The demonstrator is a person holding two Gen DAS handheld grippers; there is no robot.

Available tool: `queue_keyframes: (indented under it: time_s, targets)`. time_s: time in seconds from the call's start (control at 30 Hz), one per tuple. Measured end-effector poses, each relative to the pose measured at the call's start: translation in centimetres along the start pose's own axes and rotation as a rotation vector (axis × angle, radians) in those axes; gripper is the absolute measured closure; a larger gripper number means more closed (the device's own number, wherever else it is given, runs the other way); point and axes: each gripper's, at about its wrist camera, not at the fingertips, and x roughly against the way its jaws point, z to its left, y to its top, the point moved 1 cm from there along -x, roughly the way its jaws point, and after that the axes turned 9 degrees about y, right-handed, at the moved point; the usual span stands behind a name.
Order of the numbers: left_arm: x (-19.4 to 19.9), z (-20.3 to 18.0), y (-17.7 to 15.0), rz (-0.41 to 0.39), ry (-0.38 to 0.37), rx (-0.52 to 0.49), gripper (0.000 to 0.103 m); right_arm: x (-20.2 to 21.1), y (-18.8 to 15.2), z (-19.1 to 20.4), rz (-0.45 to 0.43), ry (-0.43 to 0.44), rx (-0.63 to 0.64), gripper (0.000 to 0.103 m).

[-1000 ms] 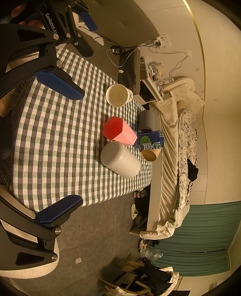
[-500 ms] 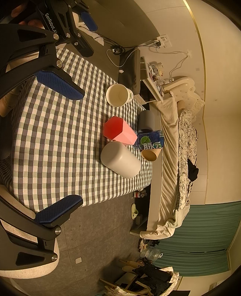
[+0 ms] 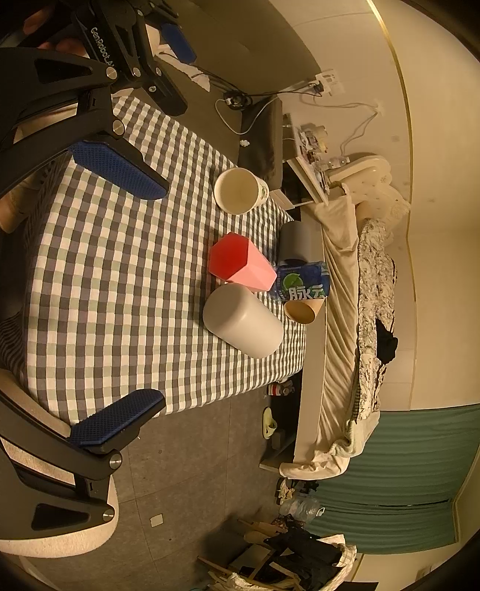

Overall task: Flip cup upside down
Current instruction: 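Reach the right gripper to the blue lime-label bottle and grasp it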

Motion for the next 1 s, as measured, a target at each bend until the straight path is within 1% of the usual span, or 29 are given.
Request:
queue_keyframes:
  time_s: [0.07,0.27,0.33,0.47,0.7,0.87,1.0]
  targets:
    - [-0.3,0.0,-0.1,0.007,0.002,0.001,0.000,-0.5,-0.5,0.2,0.004,0.000,0.005,0.000]
    - [-1.2,0.1,0.9,0.039,0.014,0.006,0.000,-0.5,0.3,0.1,0.016,0.000,0.011,0.000]
    - [-1.8,0.3,1.7,0.050,0.015,0.019,0.000,-0.9,1.0,0.1,0.019,0.004,0.018,0.000]
    - [-3.9,0.7,3.8,0.068,0.047,0.022,0.000,-2.6,3.4,-0.3,0.029,0.007,0.026,0.000]
    - [-9.0,1.3,7.6,0.068,0.085,0.032,0.000,-8.7,9.0,-1.7,0.065,0.035,0.005,0.000]
    - [-13.3,1.8,10.8,0.075,0.093,0.057,0.000,-14.3,13.1,-2.3,0.088,0.025,0.015,0.000]
    - [-16.3,1.4,13.3,0.064,0.101,0.041,0.000,-18.9,15.8,-2.3,0.124,0.035,0.020,0.000]
